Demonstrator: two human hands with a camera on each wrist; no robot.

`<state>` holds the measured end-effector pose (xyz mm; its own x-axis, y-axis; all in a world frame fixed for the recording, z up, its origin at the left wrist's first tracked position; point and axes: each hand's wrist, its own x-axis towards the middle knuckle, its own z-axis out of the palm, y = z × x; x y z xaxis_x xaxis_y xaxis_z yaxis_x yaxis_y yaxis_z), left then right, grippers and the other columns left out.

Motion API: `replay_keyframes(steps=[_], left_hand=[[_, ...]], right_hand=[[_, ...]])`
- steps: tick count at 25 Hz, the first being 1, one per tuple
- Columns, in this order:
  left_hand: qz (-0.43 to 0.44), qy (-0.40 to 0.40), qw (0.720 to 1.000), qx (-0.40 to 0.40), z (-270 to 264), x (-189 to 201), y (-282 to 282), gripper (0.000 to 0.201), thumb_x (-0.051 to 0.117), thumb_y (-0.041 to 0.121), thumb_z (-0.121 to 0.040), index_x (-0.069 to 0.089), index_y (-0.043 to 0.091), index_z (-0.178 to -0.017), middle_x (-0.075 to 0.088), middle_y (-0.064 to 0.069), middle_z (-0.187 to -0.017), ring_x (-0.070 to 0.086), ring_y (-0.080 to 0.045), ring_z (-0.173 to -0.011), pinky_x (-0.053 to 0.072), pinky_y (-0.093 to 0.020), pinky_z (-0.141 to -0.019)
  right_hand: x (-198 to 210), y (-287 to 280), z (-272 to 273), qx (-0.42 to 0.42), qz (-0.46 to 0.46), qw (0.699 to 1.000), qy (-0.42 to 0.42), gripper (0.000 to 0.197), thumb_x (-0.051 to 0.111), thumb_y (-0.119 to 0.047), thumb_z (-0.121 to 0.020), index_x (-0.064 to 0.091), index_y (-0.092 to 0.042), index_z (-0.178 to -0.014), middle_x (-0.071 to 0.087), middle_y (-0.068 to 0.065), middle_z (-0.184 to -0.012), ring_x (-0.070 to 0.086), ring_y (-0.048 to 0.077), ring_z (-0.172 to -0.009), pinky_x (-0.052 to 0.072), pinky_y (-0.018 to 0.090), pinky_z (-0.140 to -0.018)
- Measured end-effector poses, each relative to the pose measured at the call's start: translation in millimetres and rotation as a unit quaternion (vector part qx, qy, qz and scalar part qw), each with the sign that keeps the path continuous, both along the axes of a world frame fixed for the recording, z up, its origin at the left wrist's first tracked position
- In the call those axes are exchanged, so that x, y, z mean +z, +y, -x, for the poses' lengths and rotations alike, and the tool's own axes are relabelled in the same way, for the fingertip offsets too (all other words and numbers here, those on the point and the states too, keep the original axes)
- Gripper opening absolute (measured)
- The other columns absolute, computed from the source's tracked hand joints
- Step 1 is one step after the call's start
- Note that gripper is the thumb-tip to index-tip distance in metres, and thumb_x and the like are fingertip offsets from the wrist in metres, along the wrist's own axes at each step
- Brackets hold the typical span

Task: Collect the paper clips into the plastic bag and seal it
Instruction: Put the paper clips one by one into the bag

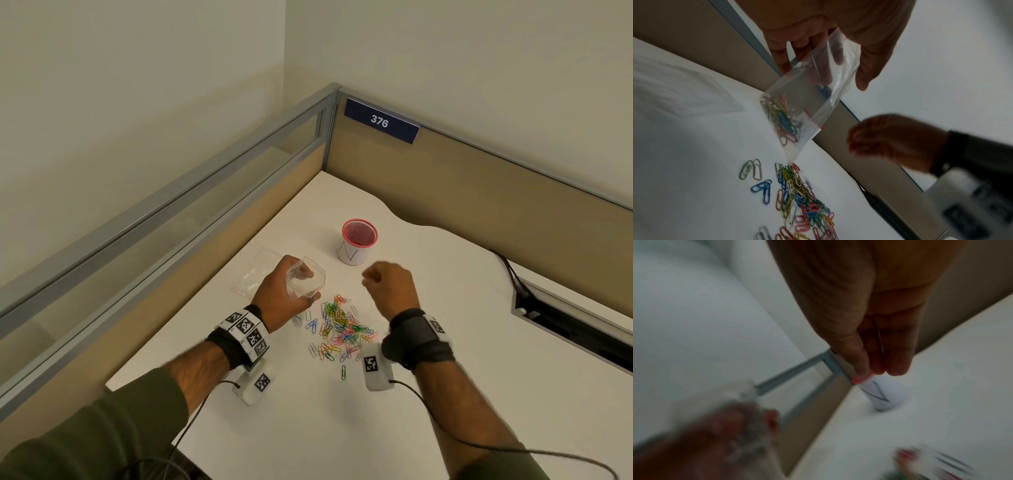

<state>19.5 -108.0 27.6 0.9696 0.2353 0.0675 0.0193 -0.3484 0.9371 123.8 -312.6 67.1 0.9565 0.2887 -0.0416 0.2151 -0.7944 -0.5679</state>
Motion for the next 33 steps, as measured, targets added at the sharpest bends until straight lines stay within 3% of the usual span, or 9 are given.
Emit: replay_keyframes(steps=[3, 6, 11, 15, 18, 22, 27, 30, 33], left_hand=[[0.002, -0.003, 1.000, 0.012, 5.3, -0.4, 11.6, 0.042, 0.082, 0.018, -0.077, 0.054, 0.017, -0.108, 0.064, 0.007, -0.107, 0.058, 0.003, -0.107, 0.042, -0.003, -0.083], [0.005, -0.001, 1.000, 0.021, 7.4, -0.8, 20.2, 0.043, 0.082, 0.019, -0.077, 0.054, 0.017, -0.109, 0.064, 0.007, -0.108, 0.057, 0.005, -0.107, 0.042, -0.003, -0.082], [0.003, 0.002, 1.000, 0.022, 6.0, -1.2, 23.9, 0.043, 0.082, 0.019, -0.079, 0.053, 0.016, -0.111, 0.063, 0.007, -0.108, 0.057, 0.003, -0.108, 0.041, 0.002, -0.076], [-0.001, 0.007, 1.000, 0.018, 3.6, -0.8, 22.0, 0.044, 0.082, 0.019, -0.078, 0.054, 0.016, -0.112, 0.063, 0.007, -0.108, 0.057, 0.000, -0.109, 0.041, 0.002, -0.077], [0.004, 0.001, 1.000, 0.018, 1.4, 0.1, 19.4, 0.044, 0.082, 0.017, -0.078, 0.054, 0.014, -0.111, 0.062, 0.006, -0.107, 0.057, 0.000, -0.108, 0.041, 0.001, -0.076], [0.007, 0.001, 1.000, 0.018, 1.9, 0.9, 14.4, 0.043, 0.082, 0.017, -0.078, 0.054, 0.015, -0.111, 0.062, 0.009, -0.105, 0.056, 0.006, -0.105, 0.042, 0.001, -0.076], [0.004, 0.008, 1.000, 0.020, 1.9, 0.1, 8.2, 0.044, 0.082, 0.017, -0.078, 0.054, 0.015, -0.111, 0.061, 0.013, -0.105, 0.055, 0.008, -0.107, 0.039, 0.004, -0.076], [0.003, 0.012, 1.000, 0.016, 1.5, -0.3, 4.1, 0.045, 0.082, 0.018, -0.078, 0.053, 0.016, -0.112, 0.061, 0.014, -0.105, 0.055, 0.005, -0.108, 0.040, 0.003, -0.076], [-0.003, 0.015, 1.000, 0.011, 0.3, -1.1, 0.0, 0.045, 0.082, 0.019, -0.078, 0.052, 0.016, -0.112, 0.061, 0.013, -0.106, 0.055, 0.003, -0.108, 0.040, 0.003, -0.076]], right_hand=[[-57.9, -17.1, 3.0, 0.021, 0.165, 0.980, 0.109, 0.022, 0.062, -0.014, -0.087, 0.067, -0.013, -0.109, 0.064, 0.009, -0.119, 0.060, 0.026, -0.108, 0.049, 0.034, -0.096], [-89.9, -17.2, 18.0, 0.023, 0.238, 0.963, 0.126, 0.028, 0.052, -0.012, -0.090, 0.062, -0.010, -0.116, 0.055, 0.012, -0.124, 0.055, 0.030, -0.115, 0.047, 0.036, -0.097], [-90.5, -6.2, 23.4, 0.028, 0.211, 0.971, 0.112, 0.027, 0.050, -0.017, -0.093, 0.062, -0.009, -0.116, 0.058, 0.011, -0.121, 0.058, 0.027, -0.110, 0.048, 0.034, -0.094], [-89.7, -5.1, 30.6, 0.070, 0.226, 0.962, 0.136, 0.052, 0.066, -0.049, -0.082, 0.054, -0.019, -0.122, 0.052, 0.005, -0.119, 0.052, 0.026, -0.113, 0.048, 0.037, -0.090], [-96.9, 0.0, 38.9, 0.102, 0.258, 0.955, 0.104, 0.040, 0.063, -0.035, -0.087, 0.052, -0.019, -0.122, 0.050, 0.007, -0.119, 0.051, 0.027, -0.113, 0.051, 0.039, -0.090], [-97.7, 1.0, 37.4, 0.096, 0.247, 0.961, 0.077, 0.021, 0.054, -0.010, -0.089, 0.059, -0.011, -0.110, 0.057, 0.012, -0.113, 0.057, 0.029, -0.104, 0.050, 0.035, -0.087], [-94.5, -9.2, 26.5, 0.043, 0.200, 0.975, 0.091, 0.020, 0.048, -0.007, -0.090, 0.067, -0.008, -0.097, 0.068, 0.011, -0.103, 0.063, 0.026, -0.095, 0.049, 0.030, -0.080], [-79.6, -18.0, 24.8, 0.000, 0.113, 0.988, 0.102, 0.015, 0.055, -0.005, -0.086, 0.070, -0.008, -0.085, 0.072, 0.010, -0.092, 0.066, 0.026, -0.087, 0.055, 0.032, -0.079], [-39.5, -16.2, 25.1, -0.027, -0.017, 0.996, 0.088, 0.009, 0.063, -0.003, -0.085, 0.070, -0.007, -0.081, 0.070, 0.006, -0.078, 0.067, 0.021, -0.071, 0.059, 0.040, -0.079]])
